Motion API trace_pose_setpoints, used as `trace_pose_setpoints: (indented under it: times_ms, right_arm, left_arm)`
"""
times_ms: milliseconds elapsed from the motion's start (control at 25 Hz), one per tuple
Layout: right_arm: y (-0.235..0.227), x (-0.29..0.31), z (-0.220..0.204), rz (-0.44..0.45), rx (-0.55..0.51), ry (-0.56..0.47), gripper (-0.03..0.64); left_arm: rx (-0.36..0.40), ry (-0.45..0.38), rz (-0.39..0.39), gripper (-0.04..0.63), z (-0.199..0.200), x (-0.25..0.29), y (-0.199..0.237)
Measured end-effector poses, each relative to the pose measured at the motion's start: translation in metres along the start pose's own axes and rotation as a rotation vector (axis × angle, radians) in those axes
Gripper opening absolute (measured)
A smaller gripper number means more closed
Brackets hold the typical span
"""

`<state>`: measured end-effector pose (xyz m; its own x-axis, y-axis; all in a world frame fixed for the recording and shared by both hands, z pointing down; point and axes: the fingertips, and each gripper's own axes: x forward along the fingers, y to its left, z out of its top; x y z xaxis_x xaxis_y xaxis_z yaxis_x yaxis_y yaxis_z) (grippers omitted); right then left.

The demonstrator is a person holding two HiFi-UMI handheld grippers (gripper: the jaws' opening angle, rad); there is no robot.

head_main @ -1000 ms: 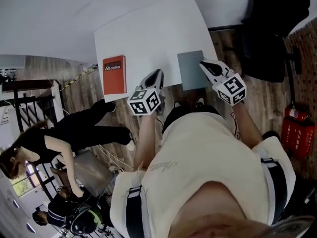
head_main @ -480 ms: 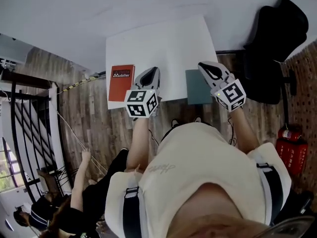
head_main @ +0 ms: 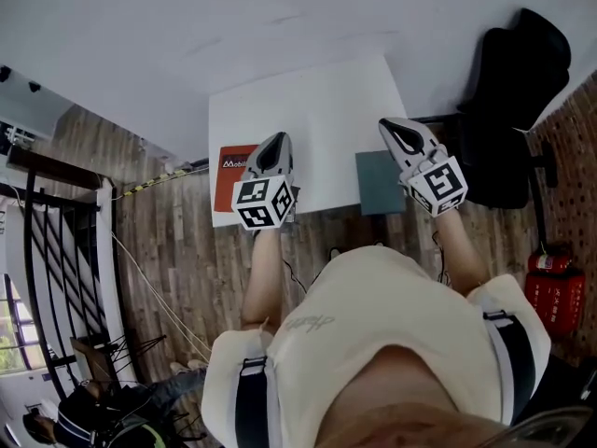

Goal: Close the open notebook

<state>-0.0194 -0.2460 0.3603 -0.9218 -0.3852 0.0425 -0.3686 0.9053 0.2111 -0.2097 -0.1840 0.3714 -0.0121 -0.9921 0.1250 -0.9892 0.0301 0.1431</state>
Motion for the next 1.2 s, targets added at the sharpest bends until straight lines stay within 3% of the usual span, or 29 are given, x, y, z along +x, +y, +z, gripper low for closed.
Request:
trace_pose_setpoints:
  times_ms: [360, 720, 1200]
  right_arm:
    - [-0.012, 0.002, 0.021, -0.039, -0.023, -0.037, 0.008]
    - [-0.002, -0.002, 0.014, -0.014, -0.016, -0.013, 0.006]
    - [-0.007, -0.016, 0.003, -0.016, 0.035, -0.003, 0.006]
  left_arm:
    - [0.025, -0.06, 0.025, 0.029, 0.022, -0.002, 0.006]
    - [0.011, -0.042, 0.031, 0.029, 0.007, -0.008, 0.006]
    - [0.048, -0.028, 0.009, 0.029, 0.009, -0.007, -0.009]
